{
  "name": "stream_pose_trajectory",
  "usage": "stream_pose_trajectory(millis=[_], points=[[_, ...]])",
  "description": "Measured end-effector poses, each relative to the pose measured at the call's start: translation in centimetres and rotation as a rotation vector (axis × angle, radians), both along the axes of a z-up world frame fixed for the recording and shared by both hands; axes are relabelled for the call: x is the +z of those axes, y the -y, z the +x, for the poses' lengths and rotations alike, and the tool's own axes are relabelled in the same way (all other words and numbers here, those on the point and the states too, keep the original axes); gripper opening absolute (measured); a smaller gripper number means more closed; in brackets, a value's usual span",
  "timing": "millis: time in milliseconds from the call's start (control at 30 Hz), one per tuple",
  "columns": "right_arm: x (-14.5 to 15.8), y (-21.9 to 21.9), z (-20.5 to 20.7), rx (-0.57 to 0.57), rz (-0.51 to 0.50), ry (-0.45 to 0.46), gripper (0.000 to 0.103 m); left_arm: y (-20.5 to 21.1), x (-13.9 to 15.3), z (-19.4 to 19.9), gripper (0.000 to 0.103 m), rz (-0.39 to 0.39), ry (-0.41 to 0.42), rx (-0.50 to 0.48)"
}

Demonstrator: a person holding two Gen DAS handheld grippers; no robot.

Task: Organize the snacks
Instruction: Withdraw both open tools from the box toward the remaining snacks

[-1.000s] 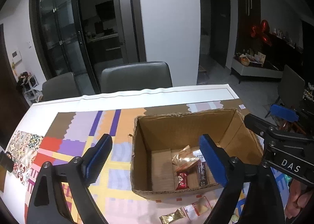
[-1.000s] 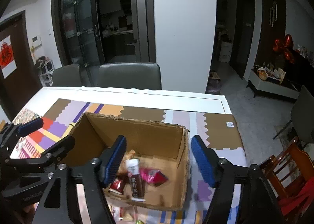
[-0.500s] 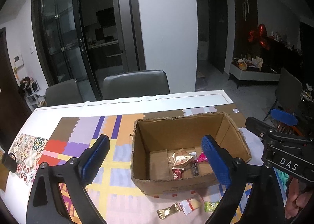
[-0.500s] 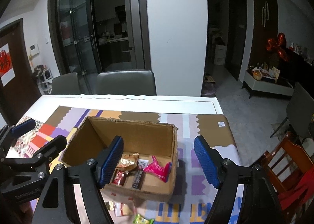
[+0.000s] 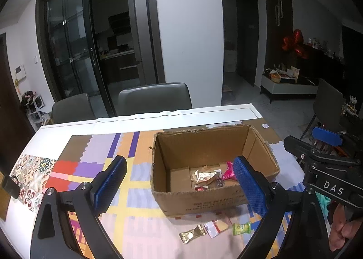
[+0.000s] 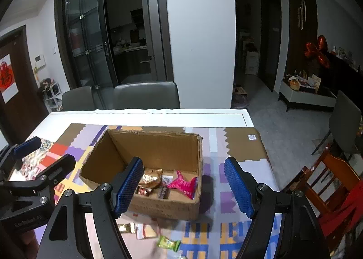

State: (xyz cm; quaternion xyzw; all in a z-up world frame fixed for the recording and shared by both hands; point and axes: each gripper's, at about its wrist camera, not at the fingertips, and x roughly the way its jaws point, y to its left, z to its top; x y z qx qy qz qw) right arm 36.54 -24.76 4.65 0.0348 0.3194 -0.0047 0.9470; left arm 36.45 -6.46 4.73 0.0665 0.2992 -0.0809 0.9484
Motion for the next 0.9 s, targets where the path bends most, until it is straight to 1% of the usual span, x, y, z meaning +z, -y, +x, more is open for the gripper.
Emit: stream_pose_trajectory(millis=[233,567,733,900], points=[[-0.1,0.0,-2.3,-0.018,-0.005,0.01,0.075,-0.2,-0.1,-1.6,0.096,-0.003,0.004,-0.035],[-0.2,-0.2,-4.8,-0.056,0.004,0.025,0.075,-0.6,-1.5,-3.4,0.096,-0.011,-0.019,-0.08],[-1.0,-0.5,-5.5,-0.069,0.001,0.015,0.075,-0.8,-2.5,-4.2,0.096,-0.001,-0.024,-0.107],[-2.3,-0.6,-6.2,-0.091,0.006,-0.002,0.075,-1.0,-3.6,-4.8,0.096,-0.001,-0.05,-0.136]])
